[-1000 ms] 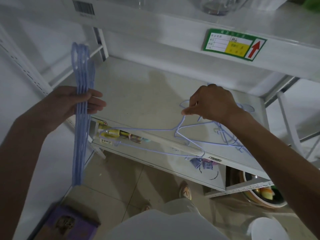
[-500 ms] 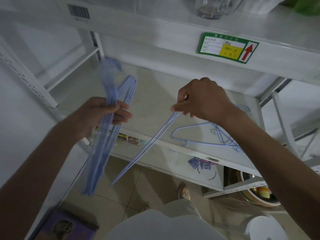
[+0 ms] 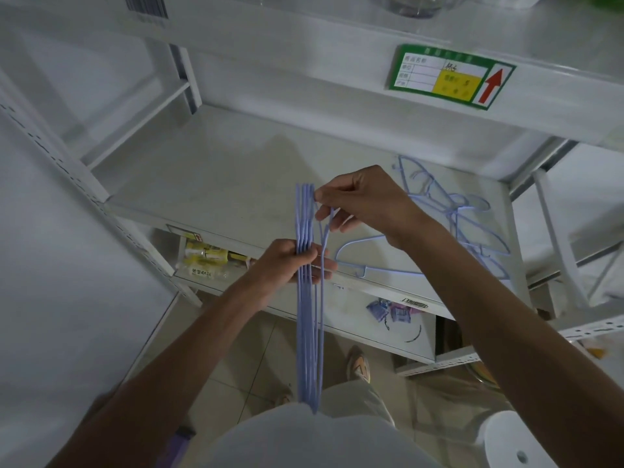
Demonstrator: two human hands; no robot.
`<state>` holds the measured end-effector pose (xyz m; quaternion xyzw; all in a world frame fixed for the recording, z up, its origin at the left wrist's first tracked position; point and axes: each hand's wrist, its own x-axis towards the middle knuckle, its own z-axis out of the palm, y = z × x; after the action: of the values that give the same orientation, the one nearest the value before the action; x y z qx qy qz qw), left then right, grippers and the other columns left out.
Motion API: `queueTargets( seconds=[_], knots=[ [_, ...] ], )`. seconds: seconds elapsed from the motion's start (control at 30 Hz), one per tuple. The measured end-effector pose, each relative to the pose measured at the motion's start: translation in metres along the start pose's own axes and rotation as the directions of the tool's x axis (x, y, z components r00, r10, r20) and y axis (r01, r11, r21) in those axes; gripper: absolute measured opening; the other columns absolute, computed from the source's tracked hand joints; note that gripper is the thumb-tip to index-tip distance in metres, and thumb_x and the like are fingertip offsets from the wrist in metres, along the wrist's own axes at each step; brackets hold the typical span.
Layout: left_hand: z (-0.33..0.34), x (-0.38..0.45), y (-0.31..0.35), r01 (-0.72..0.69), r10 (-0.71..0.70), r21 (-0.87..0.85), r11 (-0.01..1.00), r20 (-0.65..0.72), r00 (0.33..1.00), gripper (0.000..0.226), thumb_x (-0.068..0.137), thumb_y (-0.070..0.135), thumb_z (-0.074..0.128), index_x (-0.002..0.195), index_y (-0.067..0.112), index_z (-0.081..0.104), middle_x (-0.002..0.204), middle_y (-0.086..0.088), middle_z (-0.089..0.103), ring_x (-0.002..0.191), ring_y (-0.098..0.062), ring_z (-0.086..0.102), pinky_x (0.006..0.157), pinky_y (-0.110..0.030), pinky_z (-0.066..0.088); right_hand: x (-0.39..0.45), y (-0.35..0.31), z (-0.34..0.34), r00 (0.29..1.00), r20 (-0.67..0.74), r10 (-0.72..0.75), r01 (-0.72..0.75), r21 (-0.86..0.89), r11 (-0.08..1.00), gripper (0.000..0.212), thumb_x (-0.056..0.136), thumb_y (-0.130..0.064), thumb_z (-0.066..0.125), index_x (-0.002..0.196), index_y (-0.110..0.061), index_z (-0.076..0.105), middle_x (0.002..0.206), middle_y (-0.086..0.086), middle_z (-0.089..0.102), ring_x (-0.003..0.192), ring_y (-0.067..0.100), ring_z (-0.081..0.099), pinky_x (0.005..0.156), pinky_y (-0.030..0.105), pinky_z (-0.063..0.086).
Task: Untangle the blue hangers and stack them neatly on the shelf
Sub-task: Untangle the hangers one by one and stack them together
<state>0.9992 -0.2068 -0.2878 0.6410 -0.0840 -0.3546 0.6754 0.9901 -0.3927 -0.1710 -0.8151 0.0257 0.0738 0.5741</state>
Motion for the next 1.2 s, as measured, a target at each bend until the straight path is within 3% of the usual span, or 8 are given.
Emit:
queueTargets(
  seconds=[0.13,0.27,0.4,0.53,0.7,0.83,0.97,1.2],
  knots=[
    [0.007,0.004,0.004,-0.017,0.017,-0.016,1.0,0.009,1.0,0.023,0.101,0.023,0.062,0.111,0.004,0.071,0.103,-0.014,0.079,0.096,-0.029,0.077,0.077,-0.03,0.063,-0.008,-0.001,-0.003,1.0,-0.011,-0.028,0.028,0.004,1.0,0.021,0.095,-0.028,0.072,0.114,-0.019,0.076,0.091,0.004,0.081,0.072,0.025,0.076,0.061,0.025,0.058],
    [0.018,0.013,0.004,-0.032,0.03,-0.018,0.999,-0.078,0.996,0.015,0.093,0.017,0.073,0.091,0.002,0.075,0.084,-0.015,0.079,0.077,-0.024,0.078,0.065,-0.027,0.06,-0.018,0.007,-0.007,0.999,-0.038,-0.011,0.015,0.107,0.994,0.054,0.091,-0.035,0.078,0.14,-0.027,0.055,0.098,0.003,0.08,0.08,0.026,0.078,0.065,0.029,0.06],
    [0.027,0.016,0.003,0.087,-0.089,-0.21,0.974,0.001,0.996,0.021,0.097,0.014,0.067,0.107,-0.005,0.068,0.085,-0.014,0.078,0.075,-0.024,0.077,0.063,-0.029,0.06,-0.035,0.034,0.0,0.996,-0.085,0.01,0.018,0.322,0.946,0.069,0.088,-0.025,0.082,0.147,-0.027,0.046,0.11,0.0,0.075,0.081,0.023,0.076,0.059,0.028,0.057],
    [0.036,0.017,0.0,0.156,-0.132,-0.177,0.972,0.14,0.981,0.016,0.098,0.008,0.063,0.109,-0.002,0.07,0.094,-0.015,0.079,0.082,-0.024,0.078,0.067,-0.028,0.061,-0.057,0.064,0.013,0.969,-0.236,0.078,0.043,0.467,0.883,0.068,0.085,-0.034,0.082,0.144,-0.029,0.047,0.119,0.006,0.073,0.077,0.018,0.068,0.055,0.026,0.05],
    [0.047,0.022,-0.003,0.029,-0.008,-0.214,0.976,0.097,0.995,0.017,0.097,0.005,0.062,0.108,-0.003,0.073,0.099,-0.018,0.079,0.09,-0.026,0.078,0.08,-0.031,0.063,-0.084,0.098,0.034,0.815,-0.506,0.282,-0.052,0.421,0.906,0.042,0.093,-0.038,0.074,0.116,-0.009,0.055,0.095,0.008,0.069,0.066,0.019,0.066,0.05,0.028,0.047],
    [0.051,0.028,0.005,-0.075,0.087,-0.12,0.99,0.098,0.991,0.025,0.101,0.008,0.058,0.121,-0.002,0.069,0.117,-0.017,0.075,0.11,-0.024,0.073,0.097,-0.032,0.056,-0.096,0.105,0.05,0.828,-0.367,0.425,-0.274,0.396,0.876,0.046,0.096,-0.048,0.066,0.11,-0.004,0.058,0.099,0.007,0.072,0.066,0.013,0.074,0.053,0.026,0.054],
    [0.059,0.037,0.012,-0.04,0.069,-0.196,0.98,0.142,0.988,0.029,0.102,0.009,0.054,0.128,0.0,0.064,0.128,-0.019,0.07,0.123,-0.029,0.066,0.111,-0.044,0.046,-0.093,0.099,0.051,0.906,-0.057,0.419,-0.347,0.468,0.813,0.042,0.104,-0.042,0.056,0.116,-0.004,0.067,0.103,0.013,0.078,0.088,0.028,0.078,0.083,0.036,0.064],
    [0.065,0.042,0.026,-0.016,0.043,-0.139,0.99,0.195,0.98,0.036,0.101,0.023,0.061,0.135,0.009,0.063,0.123,-0.011,0.074,0.115,-0.027,0.071,0.094,-0.033,0.059,-0.089,0.114,0.045,0.96,-0.008,0.281,-0.236,0.52,0.821,0.028,0.106,-0.02,0.056,0.12,0.001,0.068,0.107,0.02,0.077,0.097,0.037,0.076,0.091,0.043,0.061]
  ],
)
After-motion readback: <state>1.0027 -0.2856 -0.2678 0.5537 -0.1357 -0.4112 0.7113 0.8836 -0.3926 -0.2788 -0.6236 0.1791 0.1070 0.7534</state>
